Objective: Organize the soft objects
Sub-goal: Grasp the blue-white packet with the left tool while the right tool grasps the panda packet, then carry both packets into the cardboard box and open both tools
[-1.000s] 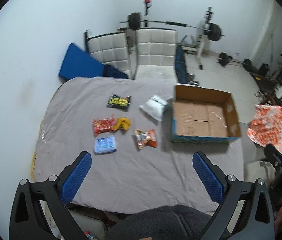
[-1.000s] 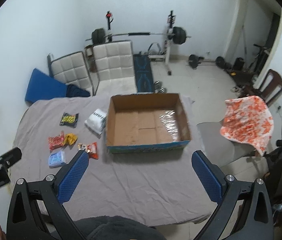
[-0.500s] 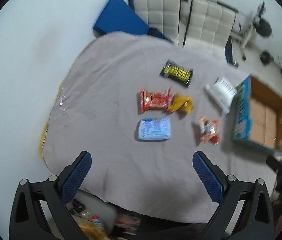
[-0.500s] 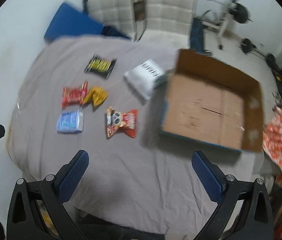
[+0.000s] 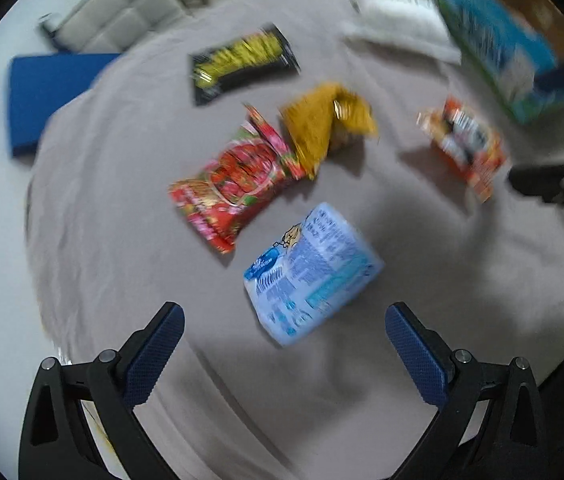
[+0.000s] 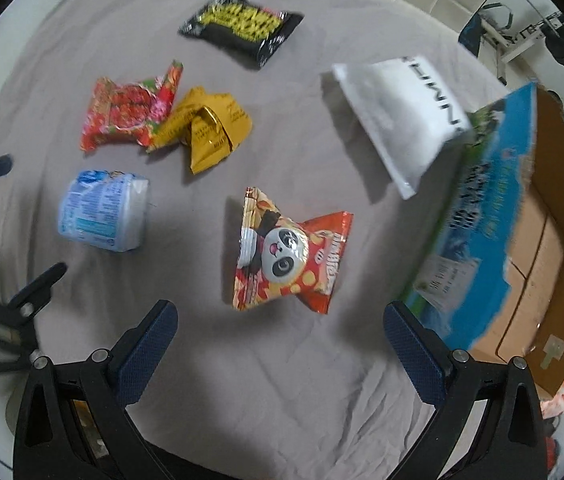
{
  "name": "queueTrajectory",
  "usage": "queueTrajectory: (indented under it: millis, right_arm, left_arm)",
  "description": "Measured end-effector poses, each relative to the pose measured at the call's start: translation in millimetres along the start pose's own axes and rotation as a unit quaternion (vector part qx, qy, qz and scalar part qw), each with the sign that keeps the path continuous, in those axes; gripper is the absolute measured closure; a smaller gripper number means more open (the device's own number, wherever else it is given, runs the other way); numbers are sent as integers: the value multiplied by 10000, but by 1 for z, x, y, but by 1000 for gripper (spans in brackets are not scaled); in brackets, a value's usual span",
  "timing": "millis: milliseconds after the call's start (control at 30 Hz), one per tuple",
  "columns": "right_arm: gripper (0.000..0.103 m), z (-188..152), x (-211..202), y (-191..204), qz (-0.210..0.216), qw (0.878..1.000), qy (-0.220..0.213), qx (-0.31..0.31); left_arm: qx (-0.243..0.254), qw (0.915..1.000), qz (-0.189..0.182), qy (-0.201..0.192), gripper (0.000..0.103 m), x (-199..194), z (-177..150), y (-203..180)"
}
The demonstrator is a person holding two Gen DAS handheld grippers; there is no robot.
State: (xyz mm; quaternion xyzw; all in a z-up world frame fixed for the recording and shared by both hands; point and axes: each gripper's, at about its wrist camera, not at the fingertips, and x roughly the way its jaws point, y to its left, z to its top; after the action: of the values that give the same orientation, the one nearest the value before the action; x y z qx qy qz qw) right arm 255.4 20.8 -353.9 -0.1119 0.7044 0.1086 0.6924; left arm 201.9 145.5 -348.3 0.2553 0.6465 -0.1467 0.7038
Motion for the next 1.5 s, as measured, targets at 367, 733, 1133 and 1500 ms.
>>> queueTrajectory:
  millis: [367, 733, 1133, 1500]
  right_arm:
    - [0, 22, 43, -4, 66, 9982, 540, 232]
    - [13, 29, 85, -37, 834, 9794, 1030, 1524]
    - [12, 20, 57, -9, 63, 9979, 633, 77]
    - [60, 48, 114, -27, -173, 9956, 916, -60]
  left_arm:
    - [533, 9956, -605, 482, 26, 69, 23, 1]
    - [-2656, 9460, -1755, 613, 43, 70, -45, 18]
    - [-3227, 9209, -2039, 786, 42, 63, -74, 25]
    - [-2848, 9430, -1629, 553, 44, 76, -26, -6]
